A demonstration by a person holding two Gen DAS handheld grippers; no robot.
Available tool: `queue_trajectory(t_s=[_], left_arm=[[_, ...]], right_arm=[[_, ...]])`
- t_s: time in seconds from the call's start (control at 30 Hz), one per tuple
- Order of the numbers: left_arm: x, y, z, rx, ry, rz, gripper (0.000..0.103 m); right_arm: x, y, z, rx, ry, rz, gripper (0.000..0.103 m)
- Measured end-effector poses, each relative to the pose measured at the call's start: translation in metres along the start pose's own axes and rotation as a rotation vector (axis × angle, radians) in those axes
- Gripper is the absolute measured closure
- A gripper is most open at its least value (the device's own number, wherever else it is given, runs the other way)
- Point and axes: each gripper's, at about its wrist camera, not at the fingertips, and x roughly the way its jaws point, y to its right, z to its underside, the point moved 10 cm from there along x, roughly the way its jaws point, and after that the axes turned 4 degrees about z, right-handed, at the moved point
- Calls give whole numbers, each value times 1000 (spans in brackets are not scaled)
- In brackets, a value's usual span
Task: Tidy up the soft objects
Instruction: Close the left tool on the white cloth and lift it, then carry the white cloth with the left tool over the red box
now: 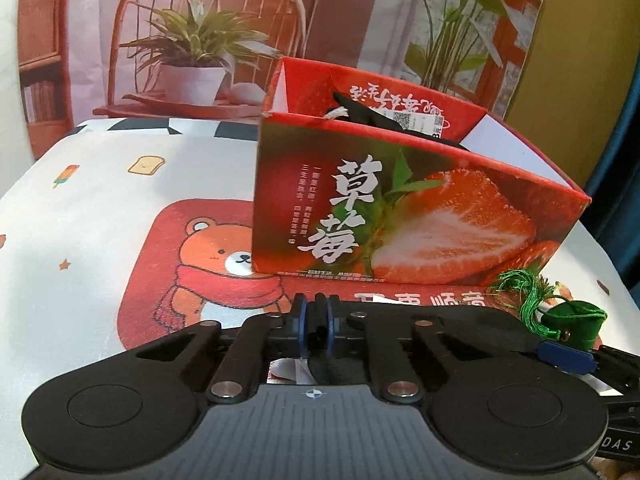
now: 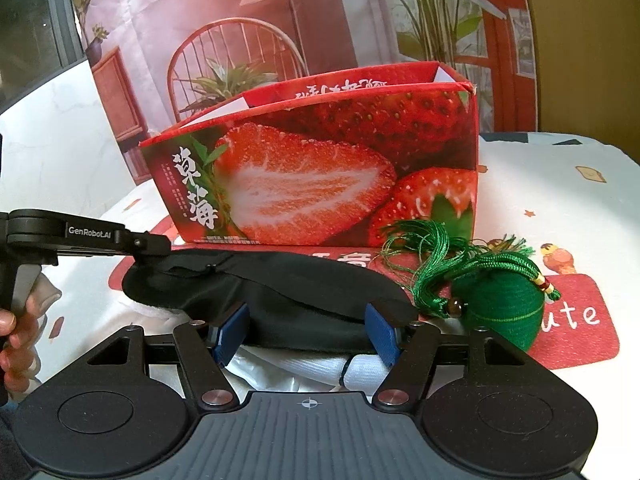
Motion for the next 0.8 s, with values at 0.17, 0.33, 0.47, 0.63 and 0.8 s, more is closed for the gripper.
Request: queue_trajectory(t_s=[0.17,0.33,0.47,0.63,0.8], left_arm=[[-9,0,3,23,10,-5,95],[-19,-1,5,30,17,-8,95],[-31,-5,6,34,32,-8,95],[-41,-10,21,39,30,-22,95],[-40,-10,37,37,18,-31,95]], right_arm=[[-3,-1,-3,3,11,-5,41],[-8,3,-8,21,35,2,41],[-12,8,-11,45,49,7,41],[-13,13,-12,71,50,5,41],[-9,17,-11,105,43,1,41]])
